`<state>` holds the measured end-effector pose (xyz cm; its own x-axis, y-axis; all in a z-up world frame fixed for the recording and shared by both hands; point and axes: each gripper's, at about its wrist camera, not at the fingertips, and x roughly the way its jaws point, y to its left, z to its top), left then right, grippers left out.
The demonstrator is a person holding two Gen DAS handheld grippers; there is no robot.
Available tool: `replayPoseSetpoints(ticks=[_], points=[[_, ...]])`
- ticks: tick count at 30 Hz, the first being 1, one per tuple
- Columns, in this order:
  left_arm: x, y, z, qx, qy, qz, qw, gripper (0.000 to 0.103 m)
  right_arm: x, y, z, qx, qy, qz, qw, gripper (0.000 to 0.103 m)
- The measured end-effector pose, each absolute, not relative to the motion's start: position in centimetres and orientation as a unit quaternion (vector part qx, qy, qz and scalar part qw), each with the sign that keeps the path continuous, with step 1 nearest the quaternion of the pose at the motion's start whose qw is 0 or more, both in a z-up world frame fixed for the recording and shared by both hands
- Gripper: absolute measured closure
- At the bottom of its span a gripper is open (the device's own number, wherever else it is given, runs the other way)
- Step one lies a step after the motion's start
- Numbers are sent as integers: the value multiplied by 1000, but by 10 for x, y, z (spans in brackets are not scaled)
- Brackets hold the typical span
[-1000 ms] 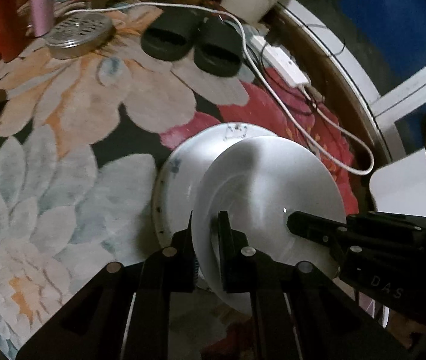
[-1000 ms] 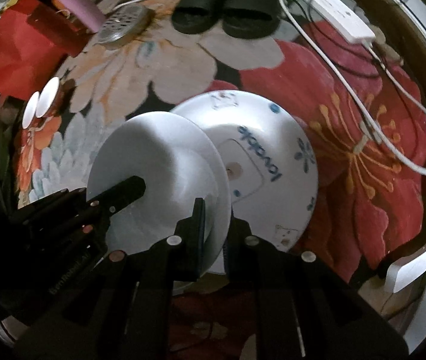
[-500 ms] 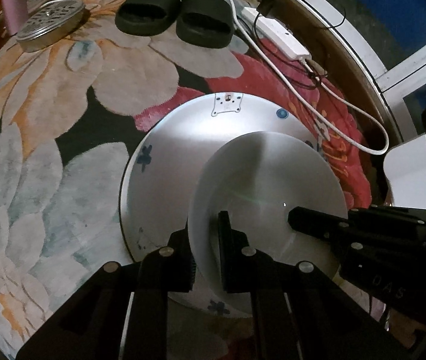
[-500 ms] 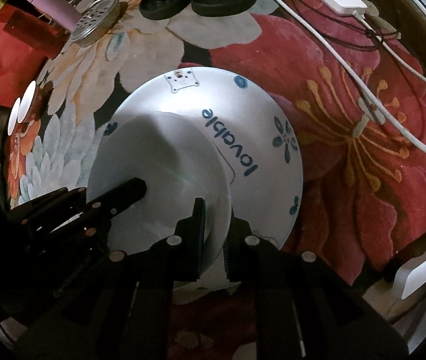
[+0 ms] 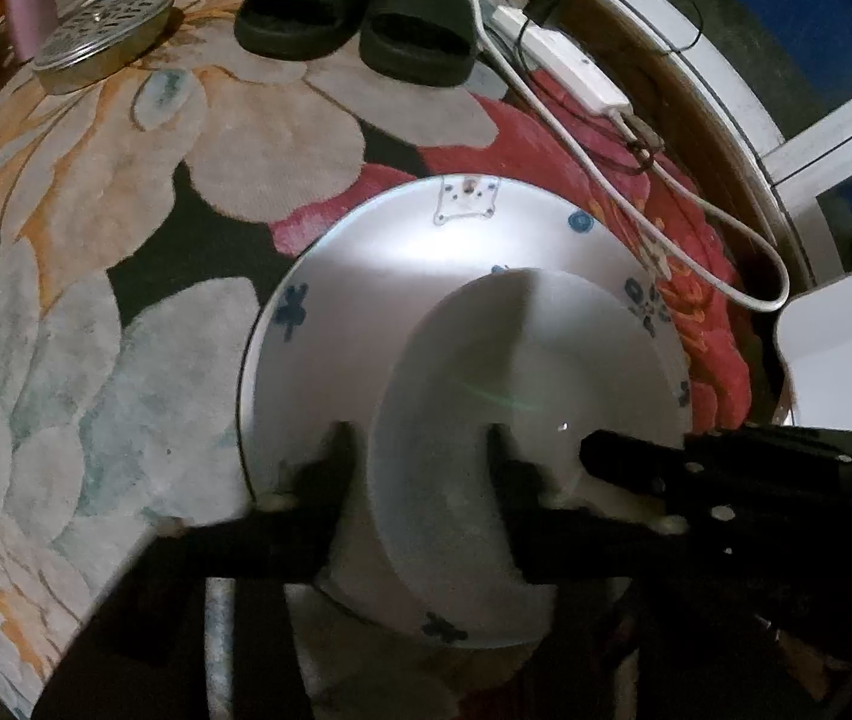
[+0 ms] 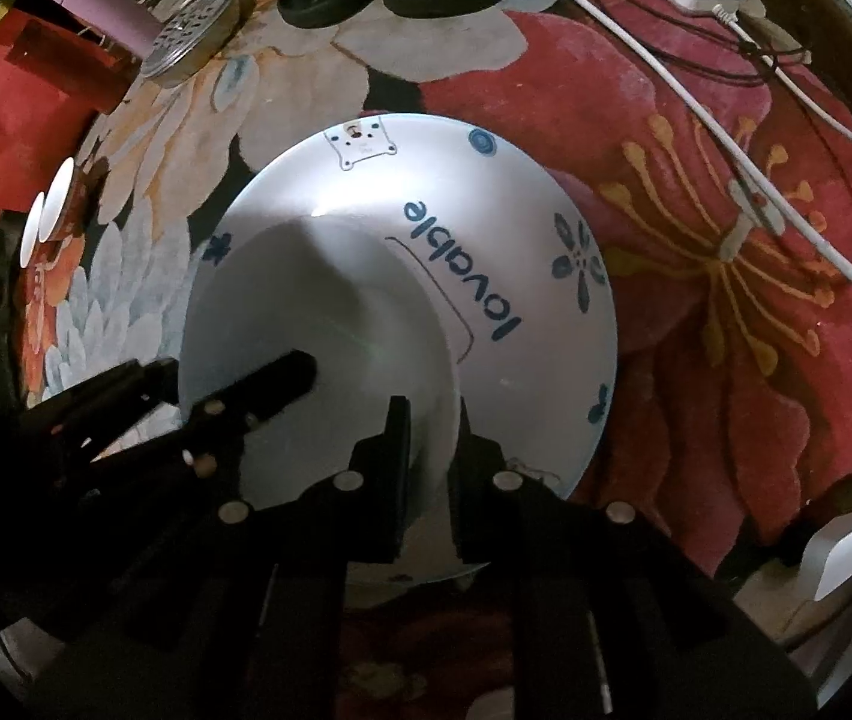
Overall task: Organize plates and bowls
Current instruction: 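Lower the white bowl onto the bear-print plate and open the right tool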
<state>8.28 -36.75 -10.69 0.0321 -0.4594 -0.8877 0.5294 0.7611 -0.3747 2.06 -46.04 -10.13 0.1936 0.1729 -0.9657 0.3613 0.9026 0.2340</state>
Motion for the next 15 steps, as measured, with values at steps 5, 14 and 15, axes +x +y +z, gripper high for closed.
replayPoseSetpoints(ticks=[5, 14, 15], points=[[85, -355, -89, 9, 592, -349, 727, 25, 20, -459, -88, 195, 626, -65, 752, 89], [103, -307, -70, -22, 573, -294, 765, 2, 25, -459, -66, 180, 602, -90, 773, 14], [104, -304, -70, -19, 573, -287, 768, 2, 26, -456, -65, 181, 601, -87, 774, 11]])
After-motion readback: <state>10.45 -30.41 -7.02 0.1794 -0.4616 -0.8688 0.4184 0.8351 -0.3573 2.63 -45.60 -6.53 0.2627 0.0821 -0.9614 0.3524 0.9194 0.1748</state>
